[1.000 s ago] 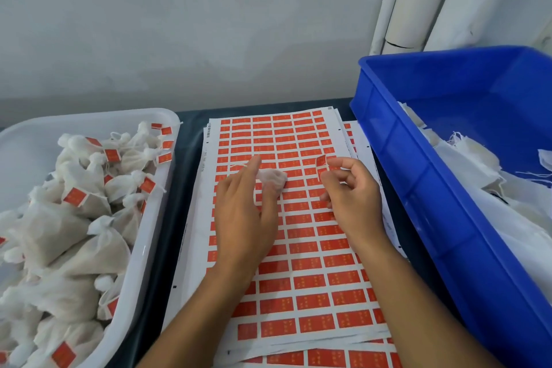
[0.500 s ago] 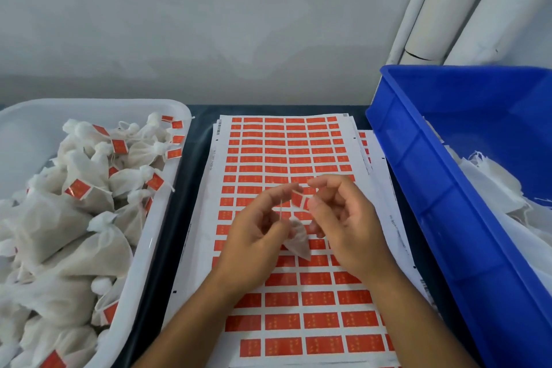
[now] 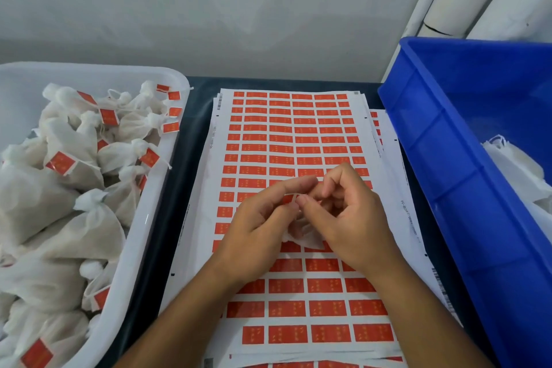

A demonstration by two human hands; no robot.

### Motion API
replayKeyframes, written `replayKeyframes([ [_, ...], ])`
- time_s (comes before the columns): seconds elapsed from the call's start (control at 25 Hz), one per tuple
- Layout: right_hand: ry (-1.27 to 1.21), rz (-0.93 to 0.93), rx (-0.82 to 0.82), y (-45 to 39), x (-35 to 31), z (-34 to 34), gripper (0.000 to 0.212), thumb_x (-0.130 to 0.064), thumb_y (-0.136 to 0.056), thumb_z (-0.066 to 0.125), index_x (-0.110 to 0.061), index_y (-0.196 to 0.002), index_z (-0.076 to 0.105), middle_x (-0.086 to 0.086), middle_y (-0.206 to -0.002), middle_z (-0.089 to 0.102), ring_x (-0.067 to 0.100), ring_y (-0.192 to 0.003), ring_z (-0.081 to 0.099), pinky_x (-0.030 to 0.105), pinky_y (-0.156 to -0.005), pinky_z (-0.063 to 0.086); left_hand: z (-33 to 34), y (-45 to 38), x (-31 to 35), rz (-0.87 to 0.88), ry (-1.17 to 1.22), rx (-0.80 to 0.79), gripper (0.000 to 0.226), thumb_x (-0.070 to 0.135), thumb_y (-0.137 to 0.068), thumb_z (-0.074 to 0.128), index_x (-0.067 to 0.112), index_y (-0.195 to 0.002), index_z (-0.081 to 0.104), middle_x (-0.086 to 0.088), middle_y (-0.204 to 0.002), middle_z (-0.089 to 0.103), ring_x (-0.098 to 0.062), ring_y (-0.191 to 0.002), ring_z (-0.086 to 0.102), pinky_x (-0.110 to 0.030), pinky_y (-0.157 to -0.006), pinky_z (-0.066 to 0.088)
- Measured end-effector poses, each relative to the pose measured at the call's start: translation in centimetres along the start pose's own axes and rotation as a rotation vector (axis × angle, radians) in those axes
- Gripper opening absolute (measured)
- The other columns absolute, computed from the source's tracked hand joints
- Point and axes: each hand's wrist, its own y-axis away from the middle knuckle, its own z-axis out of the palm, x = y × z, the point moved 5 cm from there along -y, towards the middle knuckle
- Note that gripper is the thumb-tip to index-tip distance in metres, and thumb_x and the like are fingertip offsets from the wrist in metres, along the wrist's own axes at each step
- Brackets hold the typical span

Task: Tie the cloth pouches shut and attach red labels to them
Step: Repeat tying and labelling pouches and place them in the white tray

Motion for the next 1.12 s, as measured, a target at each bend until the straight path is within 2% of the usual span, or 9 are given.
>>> replayKeyframes([
  [0.12,0.027,0.002,0.022,0.0,-0.1,0.1,0.024,-0.031,-0.092,0.076,-0.032,-0.091,0.052,-0.012,-0.081,0.069,0.01,-0.069,0.073,0.029,-0.061,0.063,0.0,0.0,0.1,0.007,-0.017,0.017,0.038,0.022,-0.105,0.042,0.038,-0.133,0.062,0.024,-0.122,0.069,-0.003,-0.114,0.067,-0.013,-0.082,0.055],
  [0.28,0.061,0.022,0.029,0.0,-0.1,0.2,0.026,-0.036,-0.091,0.076,-0.039,-0.104,0.054,-0.022,-0.089,0.07,0.002,-0.076,0.072,0.018,-0.061,0.06,-0.1,0.1,0.3,0.0,-0.048,0.048,0.047,0.028,-0.106,0.048,0.05,-0.147,0.041,0.025,-0.121,0.065,-0.009,-0.094,0.072,-0.016,-0.071,0.057],
  [0.36,0.094,0.044,0.006,-0.1,0.1,0.3,0.03,-0.043,-0.091,0.072,-0.045,-0.115,0.055,-0.026,-0.096,0.068,-0.002,-0.089,0.069,0.013,-0.068,0.058,-0.2,0.2,0.5,0.023,-0.077,0.07,0.054,0.032,-0.104,0.049,0.052,-0.151,0.032,0.031,-0.134,0.057,-0.008,-0.092,0.071,-0.016,-0.069,0.057],
  [0.44,0.079,0.055,-0.049,-0.2,0.3,0.4,0.027,-0.05,-0.091,0.064,-0.049,-0.117,0.057,-0.029,-0.107,0.064,-0.004,-0.103,0.063,0.012,-0.081,0.057,-0.2,0.2,0.7,0.05,-0.071,0.066,0.057,0.03,-0.105,0.05,0.052,-0.153,0.029,0.031,-0.134,0.057,-0.01,-0.088,0.072,-0.017,-0.067,0.057],
  [0.52,0.009,0.058,-0.117,-0.2,0.1,0.5,0.022,-0.051,-0.09,0.059,-0.053,-0.113,0.06,-0.029,-0.114,0.061,-0.003,-0.11,0.061,0.014,-0.087,0.056,-0.2,0.2,0.7,0.066,-0.067,0.055,0.057,0.027,-0.106,0.049,0.049,-0.154,0.028,0.032,-0.131,0.058,-0.011,-0.086,0.073,-0.017,-0.067,0.058],
  [0.6,-0.025,0.034,-0.13,-0.3,-0.1,0.5,0.016,-0.047,-0.092,0.061,-0.05,-0.107,0.064,-0.025,-0.114,0.062,0.001,-0.11,0.063,0.015,-0.085,0.057,-0.1,0.2,0.7,0.068,-0.073,0.047,0.057,0.026,-0.106,0.049,0.048,-0.154,0.029,0.036,-0.132,0.055,-0.013,-0.088,0.073,-0.017,-0.068,0.058],
  [0.76,-0.013,0.025,-0.082,-0.3,-0.2,0.3,0.011,-0.045,-0.097,0.061,-0.039,-0.103,0.069,-0.022,-0.111,0.065,0.004,-0.11,0.063,0.015,-0.087,0.055,-0.2,0.2,0.8,0.048,-0.047,0.052,0.058,0.029,-0.104,0.053,0.052,-0.152,0.029,0.029,-0.13,0.059,-0.01,-0.099,0.072,-0.02,-0.073,0.06],
  [0.88,-0.039,0.054,-0.035,-0.2,-0.2,0.1,0.014,-0.048,-0.095,0.058,-0.043,-0.105,0.066,-0.028,-0.11,0.066,-0.003,-0.11,0.062,0.007,-0.086,0.051,-0.2,0.3,0.9,0.041,-0.089,0.078,0.063,0.032,-0.098,0.06,0.055,-0.149,0.031,0.028,-0.121,0.059,-0.014,-0.091,0.072,-0.024,-0.069,0.061],
  [1.12,-0.049,0.093,0.106,-0.1,-0.3,-0.5,0.013,-0.049,-0.094,0.058,-0.043,-0.103,0.065,-0.029,-0.103,0.068,-0.005,-0.101,0.066,0.006,-0.08,0.051,-0.2,0.5,1.3,0.073,-0.234,0.235,0.058,0.039,-0.094,0.065,0.063,-0.137,0.035,0.034,-0.117,0.05,-0.005,-0.097,0.067,-0.016,-0.071,0.058],
])
